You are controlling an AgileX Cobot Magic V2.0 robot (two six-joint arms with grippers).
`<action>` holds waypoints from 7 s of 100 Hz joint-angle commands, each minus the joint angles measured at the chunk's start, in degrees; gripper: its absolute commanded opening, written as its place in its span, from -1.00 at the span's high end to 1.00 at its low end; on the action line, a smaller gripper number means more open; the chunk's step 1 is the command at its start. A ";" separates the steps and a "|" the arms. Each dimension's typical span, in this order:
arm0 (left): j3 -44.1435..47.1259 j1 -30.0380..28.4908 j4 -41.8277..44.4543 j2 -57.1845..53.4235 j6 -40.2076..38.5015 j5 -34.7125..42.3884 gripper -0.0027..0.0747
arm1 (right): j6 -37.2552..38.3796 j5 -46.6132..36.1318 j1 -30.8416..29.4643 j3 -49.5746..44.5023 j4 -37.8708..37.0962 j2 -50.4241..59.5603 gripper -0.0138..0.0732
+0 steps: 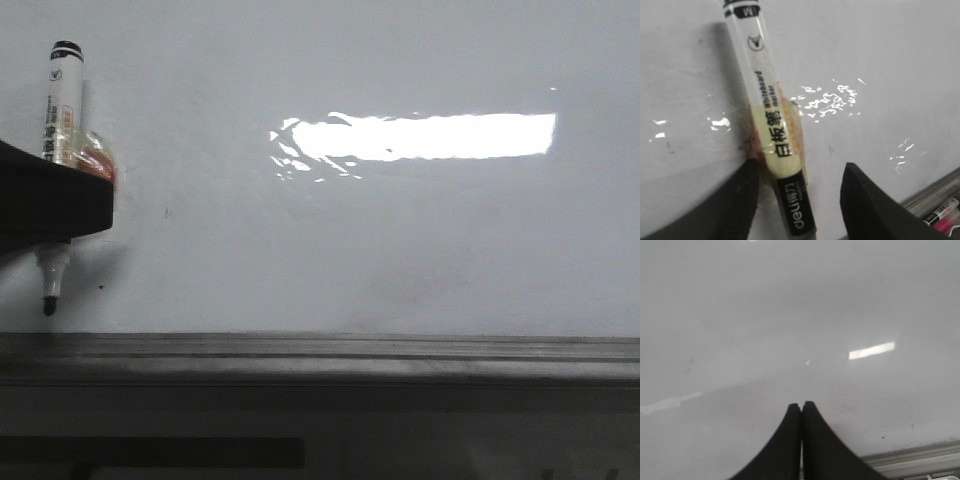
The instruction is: Write number 6 on whiteboard
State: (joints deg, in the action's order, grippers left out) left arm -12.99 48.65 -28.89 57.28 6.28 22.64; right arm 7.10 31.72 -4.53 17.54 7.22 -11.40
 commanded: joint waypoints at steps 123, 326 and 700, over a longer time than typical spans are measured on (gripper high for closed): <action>-6.60 2.43 38.81 -2.60 -0.92 -3.28 0.98 | -8.44 -20.53 56.69 23.86 0.00 -43.64 -0.01; -6.60 -15.36 32.39 -26.00 -0.65 -14.54 -0.02 | -5.29 -21.03 43.33 40.33 3.79 -52.79 0.83; -13.45 -10.85 -9.46 -3.80 -0.65 -27.13 -0.19 | -5.29 -13.11 59.55 37.90 4.27 -53.44 -0.39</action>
State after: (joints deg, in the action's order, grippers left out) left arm -25.02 38.07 -37.66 55.23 5.79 -7.66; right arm 2.38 22.02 55.33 53.70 11.27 -66.39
